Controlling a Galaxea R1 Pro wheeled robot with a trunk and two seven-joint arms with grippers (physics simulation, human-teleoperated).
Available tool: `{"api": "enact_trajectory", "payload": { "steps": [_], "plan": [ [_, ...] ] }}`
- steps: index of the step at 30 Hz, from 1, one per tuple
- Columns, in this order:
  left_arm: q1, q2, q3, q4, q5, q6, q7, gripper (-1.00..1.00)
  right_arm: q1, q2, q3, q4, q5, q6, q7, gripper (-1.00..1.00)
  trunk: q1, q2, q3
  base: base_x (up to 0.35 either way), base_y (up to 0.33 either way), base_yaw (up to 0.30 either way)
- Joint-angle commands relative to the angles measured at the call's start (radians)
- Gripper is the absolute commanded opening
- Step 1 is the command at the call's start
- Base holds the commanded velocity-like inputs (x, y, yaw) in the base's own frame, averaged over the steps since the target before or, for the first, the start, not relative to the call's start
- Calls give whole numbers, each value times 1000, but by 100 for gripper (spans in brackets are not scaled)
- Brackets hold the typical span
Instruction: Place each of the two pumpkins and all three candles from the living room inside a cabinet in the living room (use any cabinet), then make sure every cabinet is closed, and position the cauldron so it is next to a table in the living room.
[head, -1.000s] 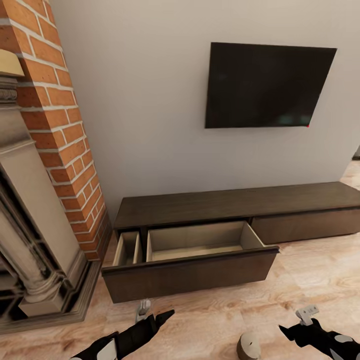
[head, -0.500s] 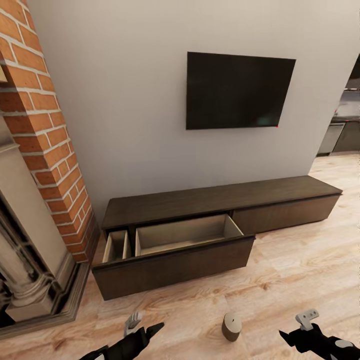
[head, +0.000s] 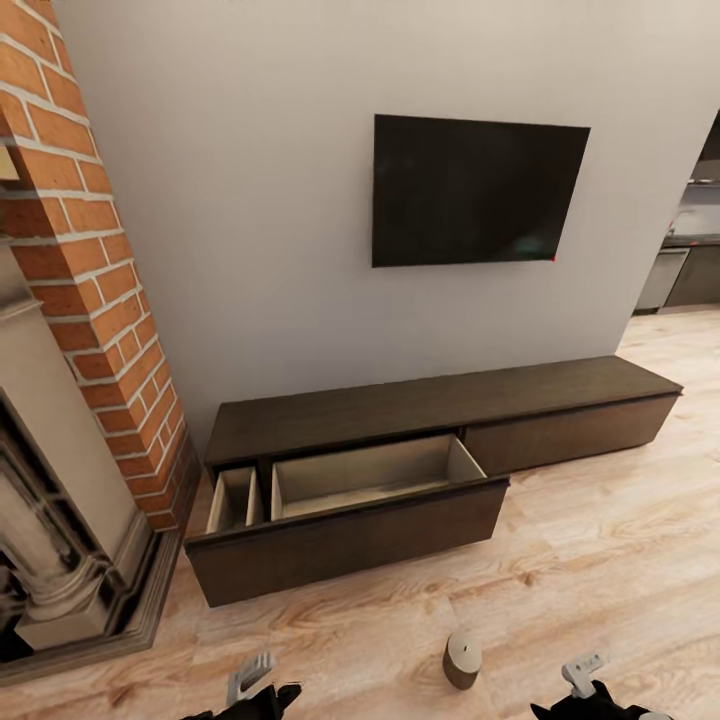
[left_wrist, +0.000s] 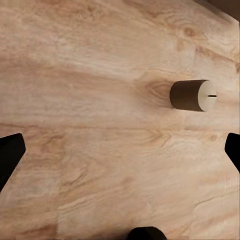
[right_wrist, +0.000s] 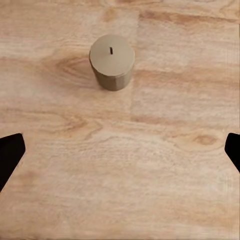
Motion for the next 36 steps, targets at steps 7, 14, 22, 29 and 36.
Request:
{"api": "enact_trajectory", "payload": {
  "steps": [7, 14, 22, 29, 36],
  "plan": [
    [23, -8, 0, 0, 1, -2, 205, 100, 41, 46, 0, 14, 3, 8, -19, 100, -27, 49, 22, 0, 0, 0],
    [48, -12, 2, 0, 2, -3, 368, 100, 84, 76, 0, 17, 3, 32, -24, 100, -54, 98, 37, 0, 0, 0],
    [88, -15, 2, 2, 2, -2, 390, 100, 127, 107, -1, 18, 0, 38, -60, 100, -84, 154, 49, 0, 0, -69],
    [116, -14, 2, 3, 2, -3, 554, 100, 145, 107, -1, 18, -8, 38, -167, 100, -111, 203, 61, 0, 0, -155],
    [121, -14, 2, 3, 2, -5, 623, 100, 166, 110, -1, 17, -6, 36, -257, 100, -138, 252, 76, 0, 0, -220]
  ]
}}
